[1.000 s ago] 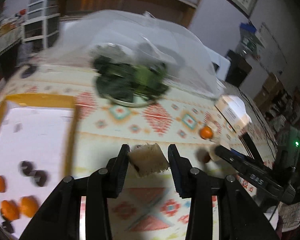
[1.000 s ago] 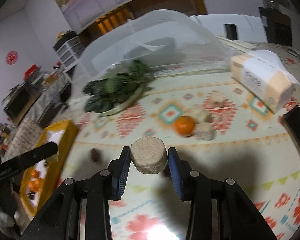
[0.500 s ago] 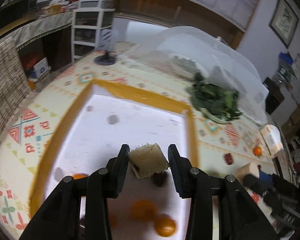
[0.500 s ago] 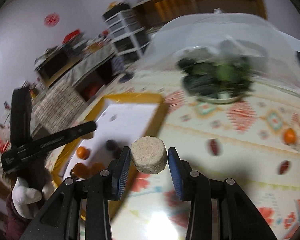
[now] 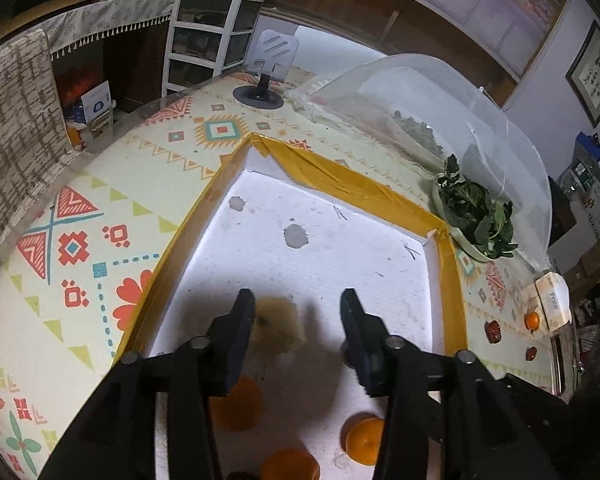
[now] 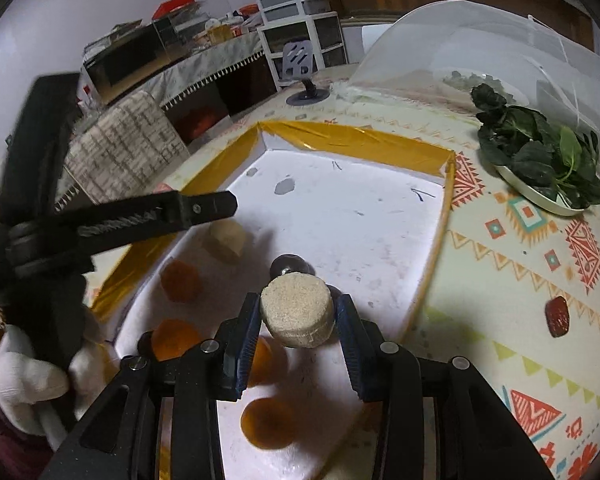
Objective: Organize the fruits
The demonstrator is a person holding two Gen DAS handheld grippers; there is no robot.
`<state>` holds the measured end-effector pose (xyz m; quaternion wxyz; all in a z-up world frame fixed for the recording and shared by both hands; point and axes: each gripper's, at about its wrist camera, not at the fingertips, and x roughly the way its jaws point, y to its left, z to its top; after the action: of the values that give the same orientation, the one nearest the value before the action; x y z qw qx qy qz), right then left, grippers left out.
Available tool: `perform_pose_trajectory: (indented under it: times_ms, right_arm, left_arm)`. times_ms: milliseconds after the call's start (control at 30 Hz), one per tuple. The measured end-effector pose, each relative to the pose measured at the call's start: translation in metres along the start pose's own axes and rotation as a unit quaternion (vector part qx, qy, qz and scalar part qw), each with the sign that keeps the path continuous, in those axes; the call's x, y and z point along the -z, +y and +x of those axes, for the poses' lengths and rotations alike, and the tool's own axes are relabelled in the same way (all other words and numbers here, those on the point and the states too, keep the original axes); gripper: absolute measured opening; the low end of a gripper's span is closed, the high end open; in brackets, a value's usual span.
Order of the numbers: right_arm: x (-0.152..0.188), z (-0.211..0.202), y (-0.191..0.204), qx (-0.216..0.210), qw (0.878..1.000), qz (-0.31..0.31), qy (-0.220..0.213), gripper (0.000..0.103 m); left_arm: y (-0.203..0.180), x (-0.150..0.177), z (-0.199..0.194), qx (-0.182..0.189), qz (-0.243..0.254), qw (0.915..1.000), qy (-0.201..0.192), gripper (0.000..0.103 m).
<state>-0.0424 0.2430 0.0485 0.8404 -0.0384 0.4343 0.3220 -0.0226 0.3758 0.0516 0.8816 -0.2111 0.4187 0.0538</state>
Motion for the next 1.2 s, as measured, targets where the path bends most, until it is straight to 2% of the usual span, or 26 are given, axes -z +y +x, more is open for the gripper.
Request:
perform_pose_trajectory:
  times_ms: [133, 200, 433, 600, 733, 900, 1067, 1200]
  right_arm:
    - [0.002, -0.003, 0.003, 0.006, 1.0, -0.004, -0.008, 0.042]
    - [0.004, -0.008, 0.004, 0.005, 1.0, -0.003, -0.012, 0.047]
    - [0.014, -0.039, -0.001, 0.001, 0.999, 0.003, -0.036, 0.055]
    - [0.025, -0.071, -0.024, 0.01, 0.998, 0.024, -0.06, 0.059]
    - [0.042, -0.102, -0.061, 0.034, 0.996, 0.047, -0.075, 0.063]
    - [0.069, -0.141, -0.137, 0.08, 0.988, 0.099, -0.088, 0.063]
    - [0.097, -0.178, -0.234, 0.129, 0.969, 0.184, -0.099, 0.063]
    - [0.108, -0.193, -0.29, 0.163, 0.955, 0.224, -0.107, 0.063]
  left_arm:
    - [0.0, 0.001, -0.014, 0.012, -0.005, 0.9998, -0.012, 0.058]
    - [-0.002, 0.001, -0.022, 0.017, -0.007, 0.9997, -0.019, 0.063]
    - [-0.021, 0.01, -0.046, 0.015, 0.005, 0.9993, -0.034, 0.067]
    - [-0.058, 0.022, -0.066, 0.036, 0.029, 0.998, -0.042, 0.071]
    - [-0.1, 0.032, -0.076, 0.056, 0.062, 0.9955, -0.044, 0.072]
    - [-0.155, 0.048, -0.067, 0.085, 0.098, 0.9912, -0.026, 0.074]
    - [-0.208, 0.067, -0.038, 0.105, 0.131, 0.9857, 0.007, 0.075]
    - [-0.254, 0.083, -0.006, 0.122, 0.161, 0.9785, 0.04, 0.075]
